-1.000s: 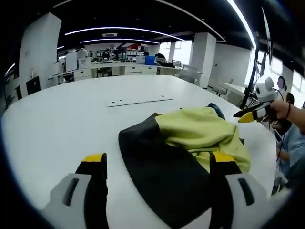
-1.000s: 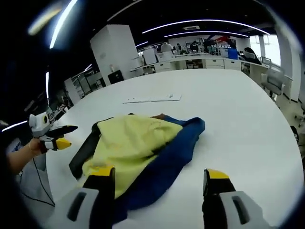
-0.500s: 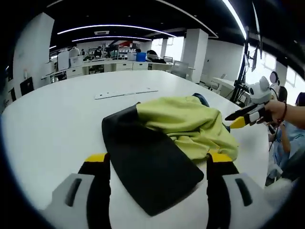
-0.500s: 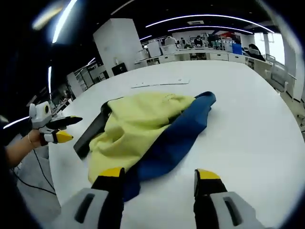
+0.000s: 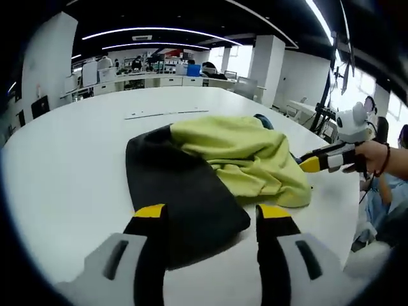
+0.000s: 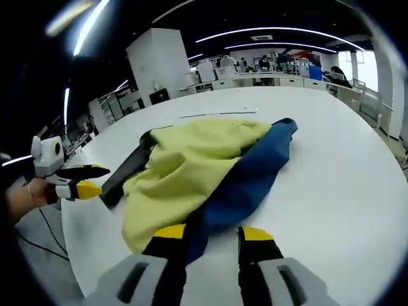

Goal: Fold the garment on the visible template until the final outline fits inside the template.

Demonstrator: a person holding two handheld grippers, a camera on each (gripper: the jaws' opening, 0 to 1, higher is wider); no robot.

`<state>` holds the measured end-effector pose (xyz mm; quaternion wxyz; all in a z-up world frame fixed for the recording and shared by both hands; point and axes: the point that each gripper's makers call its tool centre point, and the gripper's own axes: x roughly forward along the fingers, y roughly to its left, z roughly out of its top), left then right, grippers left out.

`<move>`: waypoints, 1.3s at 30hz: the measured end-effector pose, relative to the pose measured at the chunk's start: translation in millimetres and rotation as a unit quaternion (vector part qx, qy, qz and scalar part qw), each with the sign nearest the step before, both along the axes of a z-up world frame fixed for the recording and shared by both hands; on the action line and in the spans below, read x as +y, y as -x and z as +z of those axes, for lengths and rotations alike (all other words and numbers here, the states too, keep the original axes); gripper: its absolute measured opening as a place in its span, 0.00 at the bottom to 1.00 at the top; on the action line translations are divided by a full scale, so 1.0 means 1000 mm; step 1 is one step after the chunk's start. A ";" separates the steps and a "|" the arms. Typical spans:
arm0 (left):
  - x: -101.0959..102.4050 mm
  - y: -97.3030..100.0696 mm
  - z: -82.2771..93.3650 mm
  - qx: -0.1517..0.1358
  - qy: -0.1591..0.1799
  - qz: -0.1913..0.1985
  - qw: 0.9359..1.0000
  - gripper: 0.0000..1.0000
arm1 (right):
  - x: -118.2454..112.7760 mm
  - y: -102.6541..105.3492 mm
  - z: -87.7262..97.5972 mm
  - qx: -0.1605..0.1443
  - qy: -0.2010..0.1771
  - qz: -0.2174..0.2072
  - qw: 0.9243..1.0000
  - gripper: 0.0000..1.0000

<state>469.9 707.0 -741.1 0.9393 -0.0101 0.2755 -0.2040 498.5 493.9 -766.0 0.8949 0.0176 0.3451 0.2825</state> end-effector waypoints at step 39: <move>0.095 0.019 -0.012 0.021 -0.127 0.109 0.986 0.00 | -0.064 0.002 0.011 0.003 0.024 -0.061 0.998 0.00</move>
